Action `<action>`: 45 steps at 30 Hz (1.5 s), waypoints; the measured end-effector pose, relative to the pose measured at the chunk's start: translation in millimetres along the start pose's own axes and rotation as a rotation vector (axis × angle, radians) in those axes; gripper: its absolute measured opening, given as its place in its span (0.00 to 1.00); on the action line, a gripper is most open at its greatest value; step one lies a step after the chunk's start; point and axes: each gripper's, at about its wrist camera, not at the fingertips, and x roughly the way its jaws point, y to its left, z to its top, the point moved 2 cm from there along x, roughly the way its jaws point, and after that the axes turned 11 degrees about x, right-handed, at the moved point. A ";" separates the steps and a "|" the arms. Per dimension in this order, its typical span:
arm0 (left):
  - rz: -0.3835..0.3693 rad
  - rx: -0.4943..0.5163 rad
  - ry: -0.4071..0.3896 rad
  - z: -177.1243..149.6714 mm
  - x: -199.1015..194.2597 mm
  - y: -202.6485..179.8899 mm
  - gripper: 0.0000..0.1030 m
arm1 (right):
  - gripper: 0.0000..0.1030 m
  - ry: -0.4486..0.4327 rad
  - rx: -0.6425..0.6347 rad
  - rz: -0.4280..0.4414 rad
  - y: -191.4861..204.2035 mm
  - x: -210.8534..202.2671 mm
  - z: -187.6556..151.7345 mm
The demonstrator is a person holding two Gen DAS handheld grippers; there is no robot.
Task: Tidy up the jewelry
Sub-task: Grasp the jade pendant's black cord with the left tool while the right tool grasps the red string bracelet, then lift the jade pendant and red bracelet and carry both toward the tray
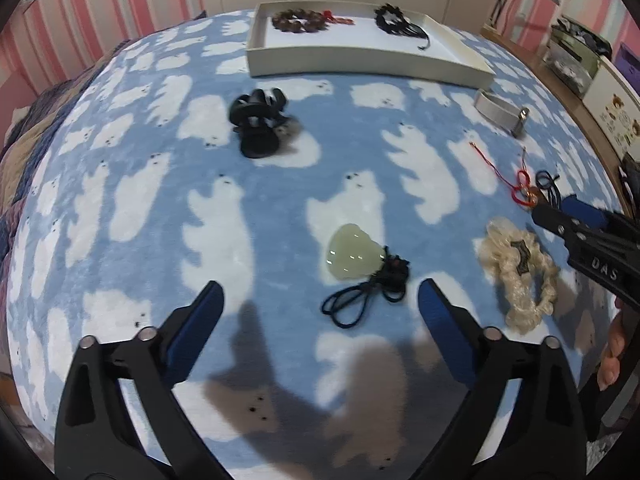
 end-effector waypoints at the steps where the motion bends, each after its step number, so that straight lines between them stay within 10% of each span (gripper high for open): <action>1: -0.005 0.003 0.008 0.1 2.2 -1.6 0.85 | 0.49 0.003 -0.004 0.001 1.2 0.8 0.2; 28: -0.086 0.041 0.055 4.1 13.4 -20.3 0.33 | 0.14 0.032 -0.034 0.009 7.6 17.1 6.4; 45: -0.087 0.036 0.070 3.2 12.7 -18.4 0.07 | 0.17 0.081 -0.020 0.031 5.3 28.5 6.4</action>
